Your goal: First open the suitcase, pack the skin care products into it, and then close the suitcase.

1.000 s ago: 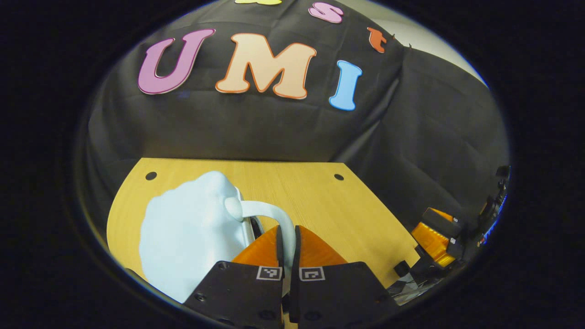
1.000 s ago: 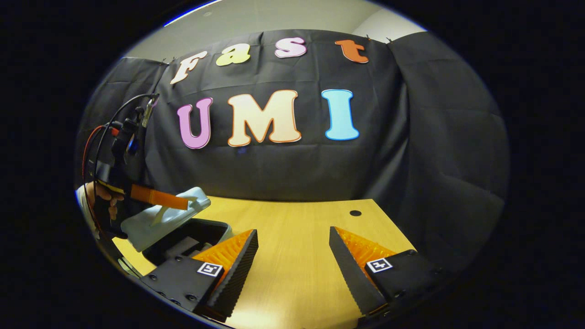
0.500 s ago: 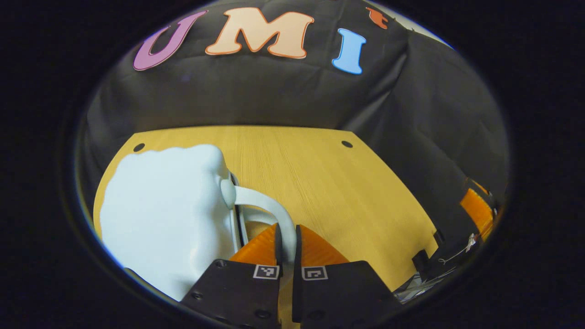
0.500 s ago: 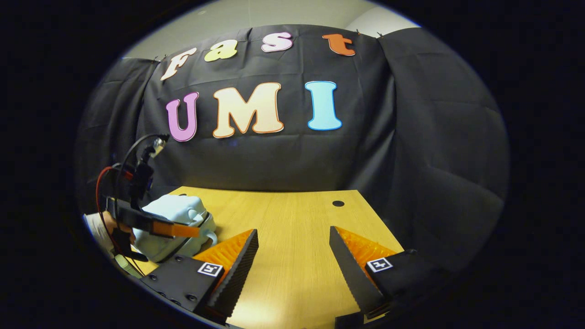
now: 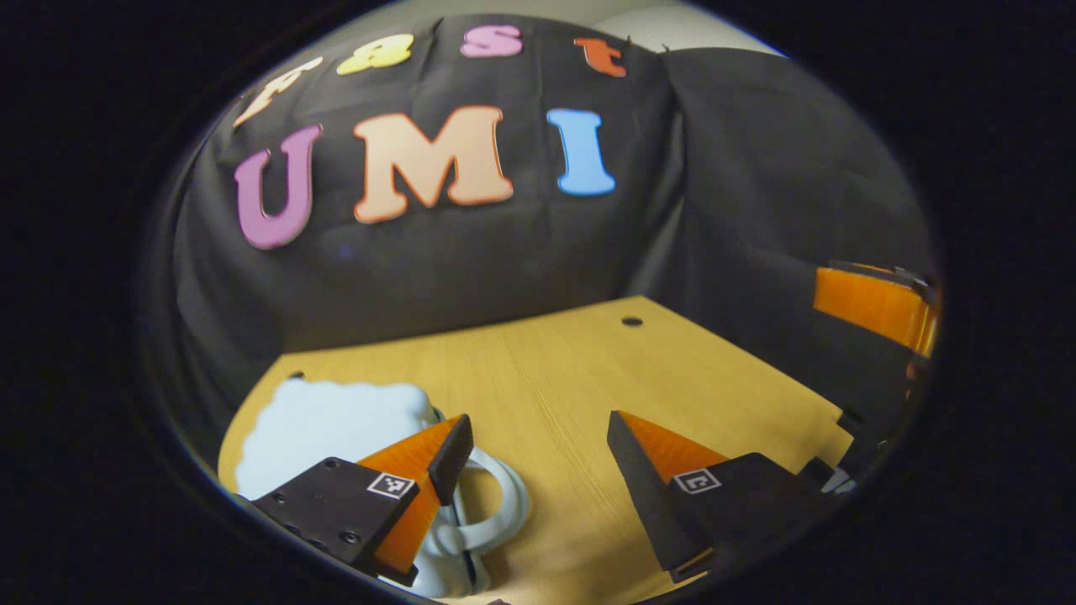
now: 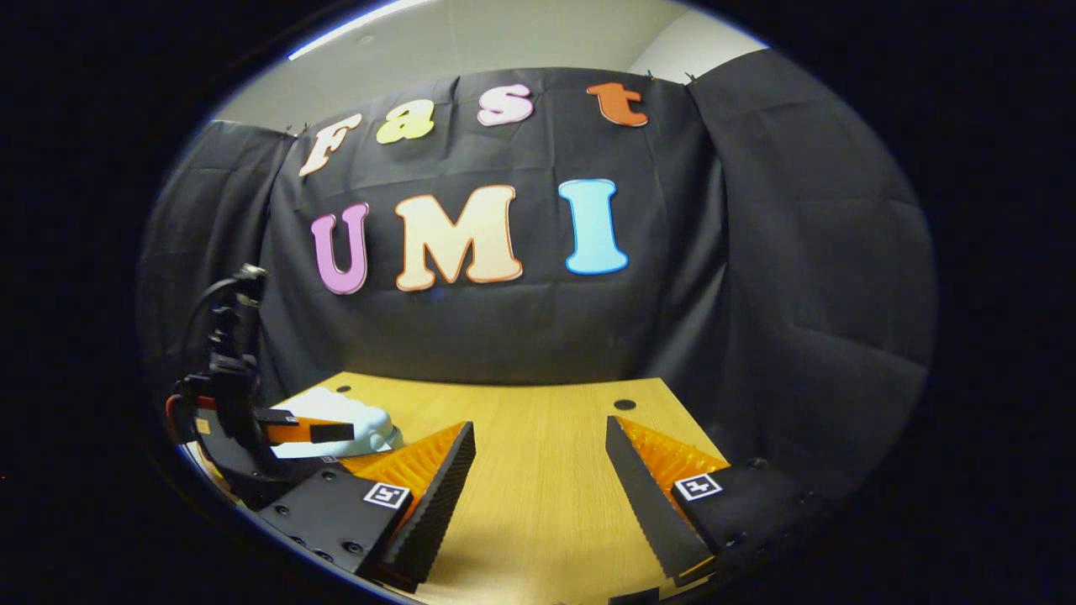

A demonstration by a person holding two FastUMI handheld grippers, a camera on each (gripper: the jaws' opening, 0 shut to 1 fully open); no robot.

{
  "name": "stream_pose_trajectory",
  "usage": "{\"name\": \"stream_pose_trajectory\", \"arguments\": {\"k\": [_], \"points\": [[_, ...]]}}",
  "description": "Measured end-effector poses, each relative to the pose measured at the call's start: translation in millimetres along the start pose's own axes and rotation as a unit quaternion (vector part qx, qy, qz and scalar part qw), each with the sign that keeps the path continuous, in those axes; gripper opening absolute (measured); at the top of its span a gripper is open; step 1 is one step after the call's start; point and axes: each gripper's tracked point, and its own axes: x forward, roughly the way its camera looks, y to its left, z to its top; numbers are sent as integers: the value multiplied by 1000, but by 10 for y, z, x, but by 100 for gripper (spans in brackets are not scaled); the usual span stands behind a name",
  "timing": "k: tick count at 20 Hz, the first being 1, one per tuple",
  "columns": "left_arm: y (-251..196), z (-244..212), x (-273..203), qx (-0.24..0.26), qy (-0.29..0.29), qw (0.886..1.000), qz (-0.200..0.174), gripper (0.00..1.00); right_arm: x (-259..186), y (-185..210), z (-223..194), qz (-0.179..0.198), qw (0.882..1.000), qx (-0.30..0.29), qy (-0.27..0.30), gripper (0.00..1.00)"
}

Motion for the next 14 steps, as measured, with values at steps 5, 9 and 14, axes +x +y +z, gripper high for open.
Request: {"name": "stream_pose_trajectory", "arguments": {"k": [5,9,14], "points": [[581,971,-532,-43,-111,988,98,95,-13,214,707,9,996,13,-86,98],[945,1336,-883,-41,-156,979,127,94,11,390,1131,0,991,24,-133,98],[1187,1444,-1038,-37,-175,976,127,95,-58,534,1280,-21,988,28,-152,98]]}}
